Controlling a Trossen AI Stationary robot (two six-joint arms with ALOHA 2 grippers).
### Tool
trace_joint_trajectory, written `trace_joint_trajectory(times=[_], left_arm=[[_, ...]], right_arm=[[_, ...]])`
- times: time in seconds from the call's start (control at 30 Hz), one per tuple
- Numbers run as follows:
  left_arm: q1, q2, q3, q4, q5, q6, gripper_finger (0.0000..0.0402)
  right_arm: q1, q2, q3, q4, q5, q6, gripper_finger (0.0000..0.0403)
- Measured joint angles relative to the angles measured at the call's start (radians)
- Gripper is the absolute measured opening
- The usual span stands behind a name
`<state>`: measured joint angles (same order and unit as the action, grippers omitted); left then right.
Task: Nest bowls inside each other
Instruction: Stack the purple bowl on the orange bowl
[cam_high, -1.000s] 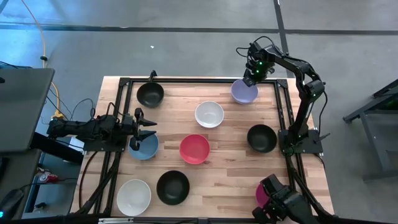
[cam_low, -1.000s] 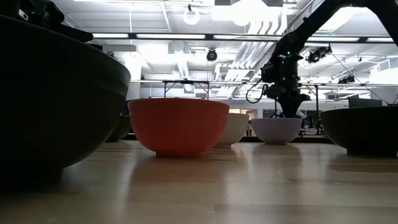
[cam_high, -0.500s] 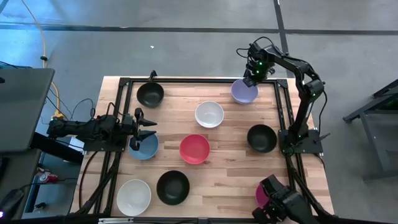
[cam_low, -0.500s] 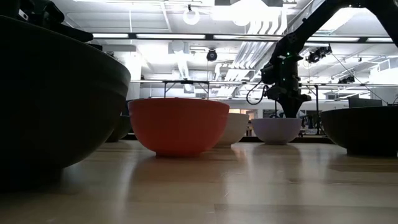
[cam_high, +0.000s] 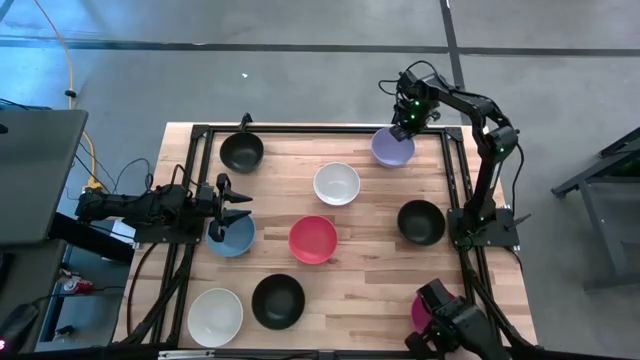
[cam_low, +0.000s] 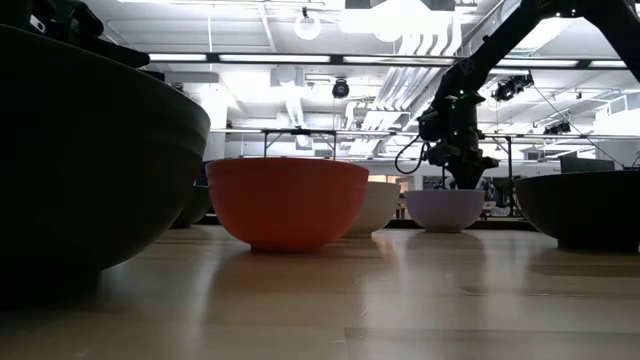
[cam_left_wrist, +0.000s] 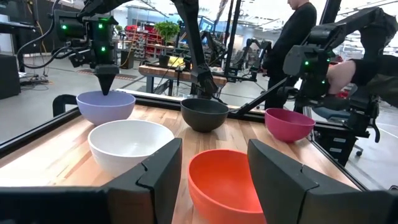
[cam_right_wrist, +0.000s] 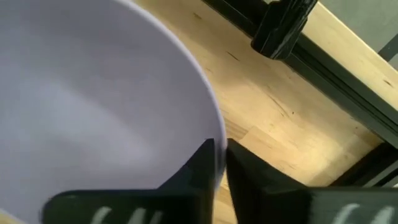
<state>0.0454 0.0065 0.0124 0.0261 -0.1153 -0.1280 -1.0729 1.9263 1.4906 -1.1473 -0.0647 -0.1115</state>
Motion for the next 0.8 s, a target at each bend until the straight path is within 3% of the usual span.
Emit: trace_joint_trajectory(times=[0.53,0.8], left_arm=[[0.0,0.0,0.0,0.0,0.0,0.0,0.0172],[0.0,0.0,0.0,0.0,0.0,0.0,0.0172]], right_arm=[[0.0,-0.004,0.003,-0.066,0.006,0.014,0.0001],[0.021,-0.004,0.13,-0.182,0.001,0.01,0.0]])
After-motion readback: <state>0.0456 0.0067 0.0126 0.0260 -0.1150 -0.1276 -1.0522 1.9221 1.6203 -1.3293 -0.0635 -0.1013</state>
